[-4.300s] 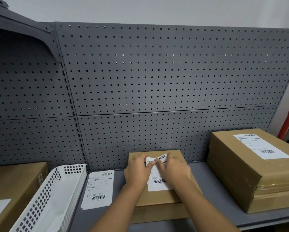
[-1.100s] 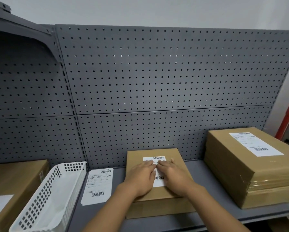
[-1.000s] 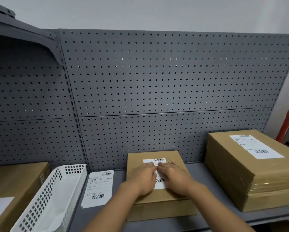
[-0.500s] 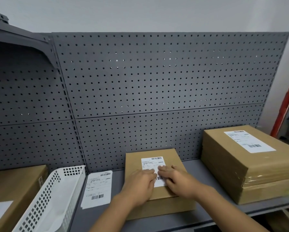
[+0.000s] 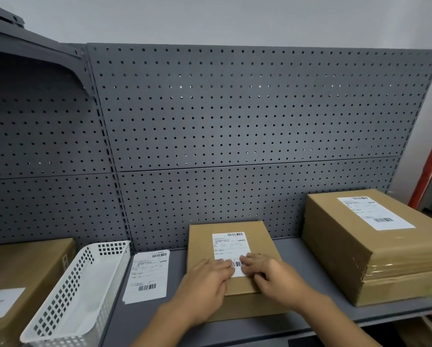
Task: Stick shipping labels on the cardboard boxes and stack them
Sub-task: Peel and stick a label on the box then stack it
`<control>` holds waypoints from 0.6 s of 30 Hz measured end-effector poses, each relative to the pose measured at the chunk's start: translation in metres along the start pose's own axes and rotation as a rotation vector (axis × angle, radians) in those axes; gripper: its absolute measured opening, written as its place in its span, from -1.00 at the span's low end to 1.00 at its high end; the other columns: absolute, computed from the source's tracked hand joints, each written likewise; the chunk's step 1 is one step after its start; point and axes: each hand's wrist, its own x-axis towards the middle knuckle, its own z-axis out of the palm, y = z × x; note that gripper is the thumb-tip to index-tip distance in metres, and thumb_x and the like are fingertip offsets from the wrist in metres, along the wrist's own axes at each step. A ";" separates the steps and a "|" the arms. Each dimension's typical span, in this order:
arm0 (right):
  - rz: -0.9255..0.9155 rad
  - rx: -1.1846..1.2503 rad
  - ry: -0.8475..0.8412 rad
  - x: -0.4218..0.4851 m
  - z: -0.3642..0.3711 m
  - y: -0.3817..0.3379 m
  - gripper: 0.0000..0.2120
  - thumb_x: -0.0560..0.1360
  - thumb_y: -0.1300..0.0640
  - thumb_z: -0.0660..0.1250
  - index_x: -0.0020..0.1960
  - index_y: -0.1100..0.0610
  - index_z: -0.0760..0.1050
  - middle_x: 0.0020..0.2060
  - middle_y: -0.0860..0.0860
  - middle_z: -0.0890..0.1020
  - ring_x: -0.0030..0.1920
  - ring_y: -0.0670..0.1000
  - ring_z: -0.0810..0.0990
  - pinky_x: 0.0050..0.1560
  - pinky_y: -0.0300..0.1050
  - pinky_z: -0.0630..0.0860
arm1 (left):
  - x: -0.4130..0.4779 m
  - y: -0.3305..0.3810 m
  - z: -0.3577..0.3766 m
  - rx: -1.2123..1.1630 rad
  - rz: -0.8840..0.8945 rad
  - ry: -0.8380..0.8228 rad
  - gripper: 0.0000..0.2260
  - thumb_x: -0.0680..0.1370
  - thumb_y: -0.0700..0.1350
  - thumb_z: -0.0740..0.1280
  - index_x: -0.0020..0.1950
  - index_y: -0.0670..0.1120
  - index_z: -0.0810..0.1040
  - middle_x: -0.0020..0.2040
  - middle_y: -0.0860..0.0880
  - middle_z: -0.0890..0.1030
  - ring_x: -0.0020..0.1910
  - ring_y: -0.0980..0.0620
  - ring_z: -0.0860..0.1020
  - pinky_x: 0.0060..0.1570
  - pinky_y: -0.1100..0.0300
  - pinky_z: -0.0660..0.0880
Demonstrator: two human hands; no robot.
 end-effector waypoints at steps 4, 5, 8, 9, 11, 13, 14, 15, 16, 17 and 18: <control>-0.008 0.211 -0.004 -0.001 -0.003 0.008 -0.54 0.51 0.31 0.19 0.27 -0.01 0.65 0.41 -0.18 0.50 0.48 -0.25 0.35 0.52 -0.33 0.18 | 0.001 -0.006 -0.003 -0.131 -0.031 -0.028 -0.64 0.73 0.03 0.11 0.52 0.12 0.44 0.61 0.18 0.30 0.61 0.24 0.16 0.65 0.07 -0.06; 0.009 0.276 0.065 -0.004 -0.004 0.010 -0.57 0.52 0.34 0.21 0.21 0.01 0.68 0.38 -0.17 0.54 0.44 -0.24 0.40 0.48 -0.36 0.22 | -0.001 -0.009 -0.002 -0.229 -0.064 -0.013 -0.62 0.73 0.07 0.13 0.55 0.15 0.40 0.62 0.21 0.26 0.62 0.27 0.08 0.65 0.07 -0.10; 0.109 0.376 0.403 -0.017 -0.003 0.019 -0.65 0.51 0.35 0.28 0.08 -0.01 0.69 0.24 -0.14 0.62 0.30 -0.22 0.53 0.36 -0.33 0.38 | -0.015 -0.025 0.012 -0.438 -0.218 0.174 -0.59 0.70 0.12 0.21 0.57 0.24 0.33 0.63 0.25 0.13 0.64 0.22 -0.18 0.63 0.09 -0.22; 0.146 0.404 0.489 -0.020 0.000 0.024 -0.69 0.52 0.32 0.31 0.11 0.00 0.68 0.22 -0.14 0.62 0.26 -0.21 0.55 0.35 -0.27 0.41 | -0.021 -0.031 0.017 -0.469 -0.291 0.248 -0.58 0.69 0.13 0.23 0.56 0.24 0.32 0.63 0.24 0.11 0.65 0.19 -0.18 0.62 0.09 -0.19; 0.266 0.487 0.523 -0.026 0.005 0.029 -0.71 0.56 0.17 0.39 0.27 0.00 0.58 0.25 -0.12 0.58 0.28 -0.14 0.53 0.39 -0.07 0.43 | -0.032 -0.038 0.024 -0.671 -0.438 0.321 -0.48 0.65 0.16 0.30 0.59 0.24 0.24 0.63 0.22 0.15 0.65 0.17 0.00 0.64 0.06 -0.02; 0.436 0.660 0.407 -0.031 0.008 0.030 -0.48 0.54 -0.02 0.47 0.44 0.00 0.43 0.34 -0.09 0.49 0.38 -0.05 0.46 0.40 0.02 0.40 | -0.039 -0.037 0.027 -1.015 -0.567 0.282 -0.28 0.57 0.22 0.40 0.64 0.20 0.13 0.54 0.25 0.27 0.54 0.17 0.26 0.59 0.02 0.22; 0.503 0.761 0.359 -0.033 0.010 0.029 -0.39 0.50 -0.09 0.49 0.48 0.00 0.39 0.36 -0.07 0.48 0.39 -0.02 0.44 0.37 0.01 0.41 | -0.040 -0.036 0.029 -1.149 -0.613 0.256 -0.17 0.51 0.27 0.45 0.66 0.18 0.09 0.51 0.24 0.30 0.49 0.16 0.33 0.56 0.01 0.27; 0.543 0.857 0.332 -0.033 0.013 0.027 -0.35 0.48 -0.13 0.51 0.48 0.01 0.38 0.35 -0.06 0.51 0.37 -0.01 0.48 0.30 -0.02 0.44 | -0.041 -0.035 0.032 -1.216 -0.642 0.239 -0.08 0.44 0.32 0.48 0.67 0.16 0.07 0.53 0.22 0.32 0.48 0.15 0.36 0.55 0.00 0.30; 0.563 0.937 0.322 -0.032 0.016 0.025 -0.36 0.45 -0.14 0.53 0.45 0.02 0.42 0.31 -0.05 0.57 0.31 0.00 0.55 0.20 -0.05 0.47 | -0.041 -0.033 0.034 -1.246 -0.658 0.235 -0.03 0.40 0.34 0.50 0.67 0.15 0.08 0.54 0.19 0.34 0.47 0.13 0.39 0.54 -0.02 0.32; 0.577 1.010 0.325 -0.033 0.018 0.020 -0.37 0.41 -0.15 0.56 0.39 0.03 0.47 0.24 -0.05 0.64 0.22 0.00 0.62 0.11 -0.08 0.51 | -0.041 -0.031 0.035 -1.260 -0.669 0.247 -0.04 0.40 0.33 0.51 0.67 0.13 0.11 0.52 0.17 0.40 0.45 0.12 0.44 0.52 -0.03 0.34; 0.579 1.065 0.343 -0.033 0.020 0.017 -0.40 0.36 -0.15 0.55 0.33 0.04 0.53 0.14 -0.04 0.71 0.13 0.00 0.67 0.03 -0.09 0.52 | -0.040 -0.028 0.035 -1.270 -0.675 0.268 -0.10 0.44 0.28 0.50 0.67 0.11 0.15 0.48 0.15 0.46 0.41 0.11 0.48 0.51 -0.02 0.37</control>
